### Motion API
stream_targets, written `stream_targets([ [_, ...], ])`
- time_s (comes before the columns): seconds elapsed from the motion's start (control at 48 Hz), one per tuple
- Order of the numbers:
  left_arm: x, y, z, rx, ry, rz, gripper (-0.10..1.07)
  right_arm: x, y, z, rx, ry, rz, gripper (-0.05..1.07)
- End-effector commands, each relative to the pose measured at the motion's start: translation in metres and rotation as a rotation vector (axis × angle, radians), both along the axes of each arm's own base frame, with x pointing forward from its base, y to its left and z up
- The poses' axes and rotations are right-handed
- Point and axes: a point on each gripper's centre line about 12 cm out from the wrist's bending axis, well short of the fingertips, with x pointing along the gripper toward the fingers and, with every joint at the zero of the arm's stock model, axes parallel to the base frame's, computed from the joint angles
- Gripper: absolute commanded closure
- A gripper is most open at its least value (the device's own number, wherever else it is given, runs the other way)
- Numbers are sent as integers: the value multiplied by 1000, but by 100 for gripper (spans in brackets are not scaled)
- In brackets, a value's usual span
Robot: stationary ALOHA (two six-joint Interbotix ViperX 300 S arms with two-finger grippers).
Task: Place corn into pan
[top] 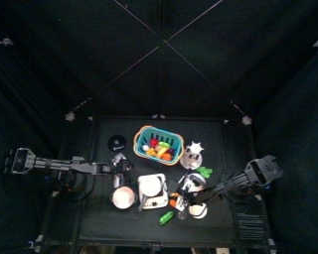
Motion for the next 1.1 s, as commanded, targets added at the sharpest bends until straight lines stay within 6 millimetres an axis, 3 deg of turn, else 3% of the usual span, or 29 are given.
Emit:
stream_targets([
  [0.0,3,1,6,-4,-26,6,2,8,-1,26,2,-85,14,41],
  [0.271,2,4,7,-2,-32,16,2,43,-24,50,-93,-224,63,40],
  [0.438,1,5,5,-1,-28,18,2,77,-38,47,-47,-326,96,39],
  [0.583,1,5,4,-3,-25,19,2,96,-47,36,-12,-357,107,39],
  [0.833,0,5,4,-1,-23,18,2,107,-59,18,4,-346,86,36],
  [1.083,-1,5,3,-2,-17,18,2,108,-61,17,16,-352,82,16],
])
